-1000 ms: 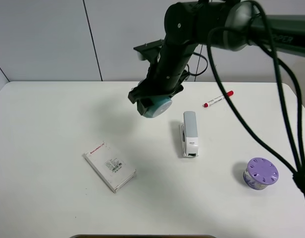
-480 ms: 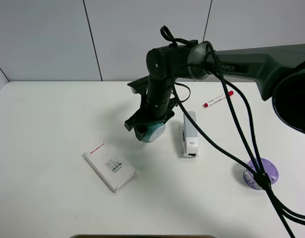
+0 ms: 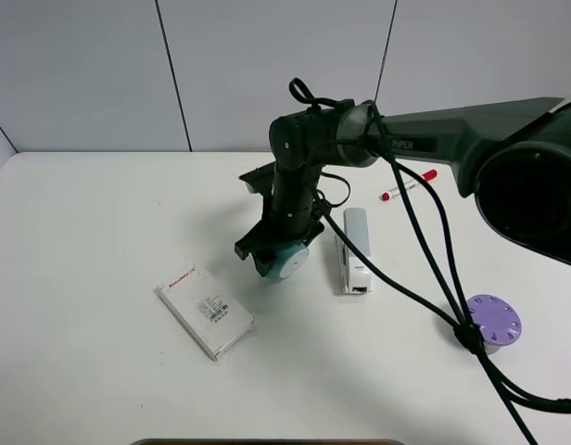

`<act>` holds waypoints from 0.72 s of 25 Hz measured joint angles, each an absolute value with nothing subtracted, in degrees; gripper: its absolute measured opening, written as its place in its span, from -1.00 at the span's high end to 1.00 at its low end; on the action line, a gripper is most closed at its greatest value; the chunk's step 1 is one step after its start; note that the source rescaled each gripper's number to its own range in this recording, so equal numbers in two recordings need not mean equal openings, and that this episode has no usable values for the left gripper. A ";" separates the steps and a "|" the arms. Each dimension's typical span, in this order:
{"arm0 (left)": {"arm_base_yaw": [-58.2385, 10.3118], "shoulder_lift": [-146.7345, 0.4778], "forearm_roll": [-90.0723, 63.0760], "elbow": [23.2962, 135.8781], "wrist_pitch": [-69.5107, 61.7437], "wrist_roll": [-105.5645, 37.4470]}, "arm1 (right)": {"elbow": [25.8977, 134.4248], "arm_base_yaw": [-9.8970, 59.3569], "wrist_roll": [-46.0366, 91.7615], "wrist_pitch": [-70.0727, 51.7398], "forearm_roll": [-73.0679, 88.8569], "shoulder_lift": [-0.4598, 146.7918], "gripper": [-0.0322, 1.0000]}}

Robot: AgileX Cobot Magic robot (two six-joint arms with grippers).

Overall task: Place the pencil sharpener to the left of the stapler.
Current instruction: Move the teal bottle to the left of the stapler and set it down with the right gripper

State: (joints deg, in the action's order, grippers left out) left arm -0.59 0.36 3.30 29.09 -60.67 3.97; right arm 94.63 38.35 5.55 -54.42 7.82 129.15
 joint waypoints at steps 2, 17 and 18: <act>-0.59 0.36 3.30 29.09 -60.67 3.97 | 94.63 38.35 5.55 -54.17 7.82 129.48 0.94; -0.59 0.36 3.30 29.09 -60.67 3.97 | 94.63 38.35 5.55 -50.10 7.24 129.84 0.94; -0.59 0.36 3.30 29.09 -60.67 3.97 | 94.63 38.35 5.55 -50.04 7.24 130.11 0.94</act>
